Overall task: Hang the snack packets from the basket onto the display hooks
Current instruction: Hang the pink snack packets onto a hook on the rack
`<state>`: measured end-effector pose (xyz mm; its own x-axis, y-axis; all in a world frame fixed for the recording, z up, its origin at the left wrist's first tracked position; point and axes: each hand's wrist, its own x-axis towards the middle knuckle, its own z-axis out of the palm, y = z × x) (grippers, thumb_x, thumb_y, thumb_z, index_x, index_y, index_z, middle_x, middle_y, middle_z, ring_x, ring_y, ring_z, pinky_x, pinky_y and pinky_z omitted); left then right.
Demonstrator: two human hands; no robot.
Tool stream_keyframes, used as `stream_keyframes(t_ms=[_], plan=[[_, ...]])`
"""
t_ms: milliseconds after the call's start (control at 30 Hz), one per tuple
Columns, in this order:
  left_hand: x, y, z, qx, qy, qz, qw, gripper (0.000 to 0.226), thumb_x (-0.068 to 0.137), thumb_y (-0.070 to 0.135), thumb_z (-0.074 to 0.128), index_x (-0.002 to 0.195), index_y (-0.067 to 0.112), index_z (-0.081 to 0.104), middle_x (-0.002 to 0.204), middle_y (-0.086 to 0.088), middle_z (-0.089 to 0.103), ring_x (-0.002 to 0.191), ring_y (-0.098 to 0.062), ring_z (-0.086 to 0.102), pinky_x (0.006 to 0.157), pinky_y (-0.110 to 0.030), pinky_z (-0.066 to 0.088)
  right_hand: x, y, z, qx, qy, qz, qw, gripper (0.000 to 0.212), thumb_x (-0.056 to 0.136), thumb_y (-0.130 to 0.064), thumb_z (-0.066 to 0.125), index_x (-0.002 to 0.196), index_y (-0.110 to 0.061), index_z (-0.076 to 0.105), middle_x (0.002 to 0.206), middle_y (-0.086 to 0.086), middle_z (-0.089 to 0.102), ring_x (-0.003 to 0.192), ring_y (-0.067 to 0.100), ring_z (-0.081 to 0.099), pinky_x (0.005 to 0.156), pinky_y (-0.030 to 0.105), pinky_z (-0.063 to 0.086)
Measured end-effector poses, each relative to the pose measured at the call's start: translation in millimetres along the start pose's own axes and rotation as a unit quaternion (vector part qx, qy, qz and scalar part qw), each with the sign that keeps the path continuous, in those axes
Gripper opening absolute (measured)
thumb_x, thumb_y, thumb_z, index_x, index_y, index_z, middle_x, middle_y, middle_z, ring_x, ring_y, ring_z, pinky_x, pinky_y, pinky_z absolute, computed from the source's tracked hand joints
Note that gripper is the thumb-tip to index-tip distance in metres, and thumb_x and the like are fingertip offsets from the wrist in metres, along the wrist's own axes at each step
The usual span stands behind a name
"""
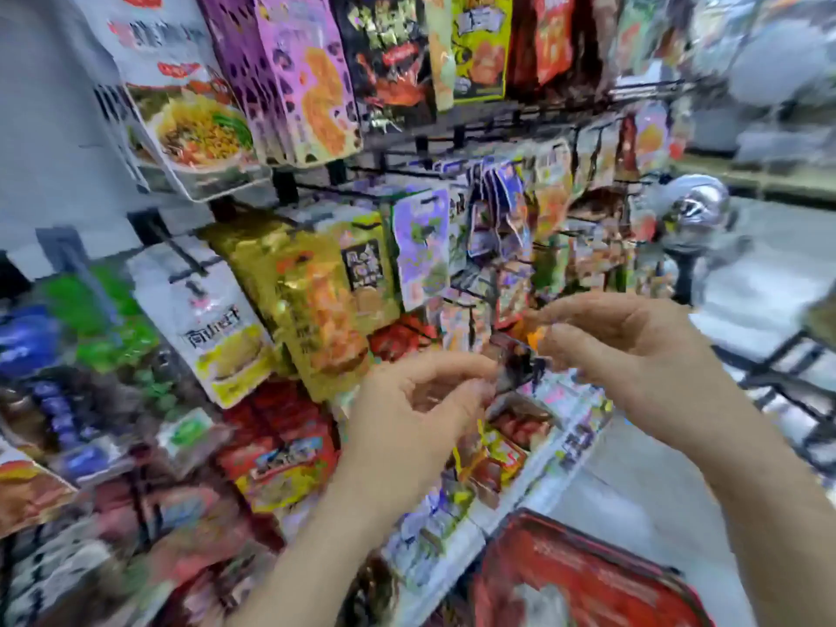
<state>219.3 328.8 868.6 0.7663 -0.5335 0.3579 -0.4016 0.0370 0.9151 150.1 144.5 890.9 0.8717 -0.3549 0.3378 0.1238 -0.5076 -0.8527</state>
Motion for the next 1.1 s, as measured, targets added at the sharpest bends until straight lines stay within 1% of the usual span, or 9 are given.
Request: stream_keyframes(t_ms=[167, 300, 433, 500, 600, 700, 767, 967, 1100], plan=[[-53.8, -71.5, 54.2, 0.007, -0.11, -0.142, 0.984, 0.042, 0.086, -0.011, 0.06, 0.075, 0.029, 0.071, 0.067, 0.017, 0.07, 0.064, -0.002, 0.062, 0.061, -0.014, 0.048, -108.0, 77.2, -8.9, -0.106, 0.001, 0.154, 0.982, 0.014, 0.09, -0.007, 0.063, 0.091, -0.018, 0.071, 0.08, 0.001, 0.071, 0.07, 0.01, 0.062, 0.066, 0.02, 0.047], [-92.5, -135.3, 98.4, 0.024, -0.171, -0.232, 0.957, 0.05, 0.085, -0.016, 0.054, 0.074, 0.03, 0.069, 0.069, 0.015, 0.07, 0.064, 0.002, 0.062, 0.068, -0.021, 0.049, -184.4, 138.0, -20.3, -0.14, -0.007, 0.267, 0.954, 0.02, 0.089, -0.001, 0.063, 0.09, -0.019, 0.07, 0.082, -0.006, 0.07, 0.074, -0.004, 0.06, 0.069, 0.004, 0.041], [-124.3, -185.4, 142.7, 0.081, -0.23, -0.257, 0.935, 0.041, 0.086, -0.012, 0.056, 0.078, 0.025, 0.071, 0.076, 0.015, 0.07, 0.066, 0.01, 0.061, 0.069, -0.01, 0.047, -241.9, 195.2, -27.5, -0.129, 0.007, 0.371, 0.919, 0.019, 0.088, -0.001, 0.062, 0.102, -0.009, 0.073, 0.087, -0.01, 0.067, 0.08, 0.006, 0.063, 0.082, 0.021, 0.048], [-139.8, -210.1, 163.4, 0.117, -0.263, -0.274, 0.918, 0.03, 0.087, -0.009, 0.057, 0.087, 0.016, 0.073, 0.082, 0.009, 0.07, 0.07, 0.014, 0.06, 0.069, -0.006, 0.043, -263.9, 225.3, -25.6, -0.115, -0.003, 0.414, 0.903, 0.022, 0.089, -0.001, 0.061, 0.104, -0.012, 0.072, 0.086, -0.011, 0.066, 0.081, 0.006, 0.063, 0.081, 0.021, 0.046], [-166.8, -255.0, 195.4, 0.181, -0.289, -0.296, 0.892, 0.025, 0.088, -0.005, 0.057, 0.097, 0.011, 0.075, 0.094, 0.004, 0.072, 0.081, 0.007, 0.062, 0.077, -0.011, 0.045, -291.1, 281.7, -17.1, -0.093, -0.01, 0.437, 0.894, 0.024, 0.089, -0.003, 0.06, 0.105, -0.015, 0.071, 0.091, -0.006, 0.071, 0.091, 0.016, 0.067, 0.089, 0.034, 0.051], [-191.3, -302.6, 226.1, 0.242, -0.318, -0.311, 0.862, 0.03, 0.091, 0.0, 0.054, 0.105, 0.018, 0.073, 0.106, 0.009, 0.069, 0.092, -0.003, 0.061, 0.081, -0.006, 0.043, -308.7, 339.3, -1.4, -0.055, -0.052, 0.473, 0.878, 0.027, 0.091, -0.006, 0.057, 0.113, -0.015, 0.068, 0.102, -0.005, 0.068, 0.098, 0.012, 0.063, 0.086, 0.02, 0.044], [-201.7, -334.5, 243.9, 0.27, -0.33, -0.323, 0.845, 0.031, 0.092, 0.003, 0.052, 0.109, 0.021, 0.072, 0.115, 0.007, 0.067, 0.099, -0.01, 0.063, 0.088, -0.017, 0.045, -318.4, 381.3, 14.9, -0.033, -0.087, 0.492, 0.866, 0.036, 0.09, -0.007, 0.055, 0.124, -0.016, 0.064, 0.119, -0.004, 0.067, 0.108, 0.009, 0.061, 0.09, 0.016, 0.041], [-214.4, -466.9, 284.2, 0.327, -0.377, -0.34, 0.797, 0.039, 0.091, 0.001, 0.049, 0.124, 0.015, 0.063, 0.124, -0.003, 0.061, 0.114, -0.019, 0.056, 0.087, -0.014, 0.033, -323.2, 522.4, 75.7, 0.012, -0.113, 0.54, 0.834, 0.042, 0.091, -0.009, 0.056, 0.132, -0.015, 0.056, 0.131, 0.004, 0.06, 0.118, 0.019, 0.058, 0.101, 0.034, 0.045], [-218.4, -591.7, 302.6, 0.377, -0.381, -0.331, 0.777, 0.048, 0.089, 0.004, 0.051, 0.136, 0.013, 0.051, 0.132, -0.011, 0.055, 0.121, -0.026, 0.052, 0.095, -0.024, 0.033, -319.7, 620.2, 131.4, 0.036, -0.092, 0.554, 0.827, 0.045, 0.091, -0.007, 0.056, 0.135, -0.015, 0.052, 0.13, 0.007, 0.058, 0.105, 0.029, 0.064, 0.088, 0.042, 0.054]])
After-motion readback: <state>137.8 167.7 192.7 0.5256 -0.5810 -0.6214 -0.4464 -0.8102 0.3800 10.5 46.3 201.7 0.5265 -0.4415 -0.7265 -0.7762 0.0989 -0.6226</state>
